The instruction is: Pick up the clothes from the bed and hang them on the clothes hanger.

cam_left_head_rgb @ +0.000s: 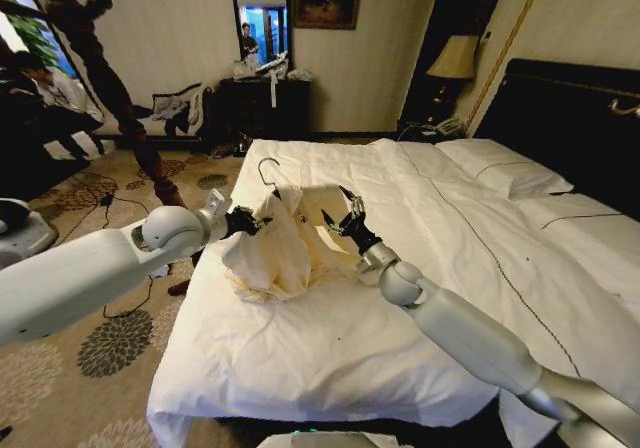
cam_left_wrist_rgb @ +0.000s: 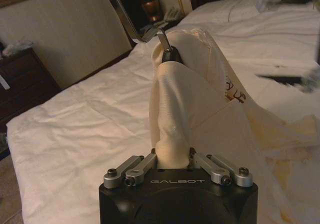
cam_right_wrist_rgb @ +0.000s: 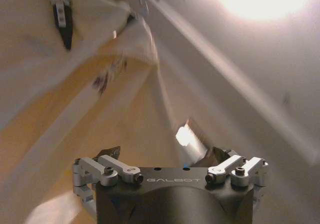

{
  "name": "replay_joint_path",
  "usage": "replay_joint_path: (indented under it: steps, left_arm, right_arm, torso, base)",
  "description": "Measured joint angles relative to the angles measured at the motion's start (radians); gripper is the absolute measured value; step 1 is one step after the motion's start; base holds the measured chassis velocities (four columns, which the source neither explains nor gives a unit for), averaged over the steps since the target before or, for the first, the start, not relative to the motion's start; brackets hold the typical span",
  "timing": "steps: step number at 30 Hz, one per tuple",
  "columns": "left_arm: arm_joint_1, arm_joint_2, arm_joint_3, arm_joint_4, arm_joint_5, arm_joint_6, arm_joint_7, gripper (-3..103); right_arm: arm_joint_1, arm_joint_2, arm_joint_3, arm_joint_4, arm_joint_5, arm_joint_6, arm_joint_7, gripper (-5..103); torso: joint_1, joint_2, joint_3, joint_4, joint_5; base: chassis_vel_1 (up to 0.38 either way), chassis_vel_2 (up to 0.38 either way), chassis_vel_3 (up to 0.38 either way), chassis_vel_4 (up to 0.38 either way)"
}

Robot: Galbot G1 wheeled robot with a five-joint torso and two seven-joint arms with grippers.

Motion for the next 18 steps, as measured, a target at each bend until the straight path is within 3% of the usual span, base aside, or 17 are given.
replay_joint_path:
  steps: [2,3,5,7,8,12,13,14,18]
  left_arm:
    - [0.001,0.008,-0.009,-0.005,-0.005,-0.008,-0.008,15]
    - [0.001,0.008,-0.009,-0.005,-0.005,-0.008,-0.008,15]
    - [0.002,0.016,-0.016,-0.010,-0.011,-0.013,-0.011,15]
    - [0.017,0.039,-0.044,-0.021,-0.023,-0.019,-0.014,15]
    - [0.017,0.039,-0.044,-0.021,-0.023,-0.019,-0.014,15]
    - [0.100,0.081,-0.141,-0.051,-0.041,-0.021,-0.030,15]
    - [0.100,0.081,-0.141,-0.051,-0.041,-0.021,-0.030,15]
    - [0.155,0.094,-0.196,-0.062,-0.051,-0.024,-0.040,15]
    - [0.271,0.131,-0.318,-0.086,-0.088,-0.037,-0.067,15]
  right_arm:
    - [-0.093,-0.044,0.053,0.042,0.164,-0.031,0.020,100]
    - [-0.093,-0.044,0.053,0.042,0.164,-0.031,0.020,100]
    - [-0.156,-0.071,0.095,0.072,0.266,-0.046,0.045,100]
    - [-0.285,-0.103,0.208,0.150,0.471,-0.070,0.115,100]
    - [-0.285,-0.103,0.208,0.150,0.471,-0.070,0.115,100]
    - [-0.557,-0.048,0.452,0.232,0.577,-0.083,0.144,100]
    - [-0.557,-0.048,0.452,0.232,0.577,-0.083,0.144,100]
    - [-0.639,-0.013,0.516,0.240,0.581,-0.072,0.140,100]
    - [-0.828,0.104,0.688,0.259,0.563,-0.013,0.083,100]
  torso:
    - [0.000,0.000,0.000,-0.0005,0.0003]
    - [0.000,0.000,0.000,-0.0005,0.0003]
    - [0.000,0.000,0.000,-0.0008,0.0002]
    - [0.000,0.000,0.000,-0.0003,0.0000]
    - [0.000,0.000,0.000,-0.0003,0.0000]
    - [0.000,0.000,0.000,0.0000,-0.0006]
    - [0.000,0.000,0.000,0.0000,-0.0006]
    - [0.000,0.000,0.000,-0.0009,0.0007]
    - [0.000,0.000,0.000,-0.0002,0.0000]
  base:
    - [0.000,0.000,0.000,0.000]
    - [0.000,0.000,0.000,0.000]
    - [0.000,0.000,0.000,0.000]
    - [0.000,0.000,0.000,0.000]
    - [0.000,0.000,0.000,0.000]
    - [0.000,0.000,0.000,0.000]
    - [0.000,0.000,0.000,0.000]
    - [0.000,0.000,0.000,0.000]
    - [0.000,0.000,0.000,0.000]
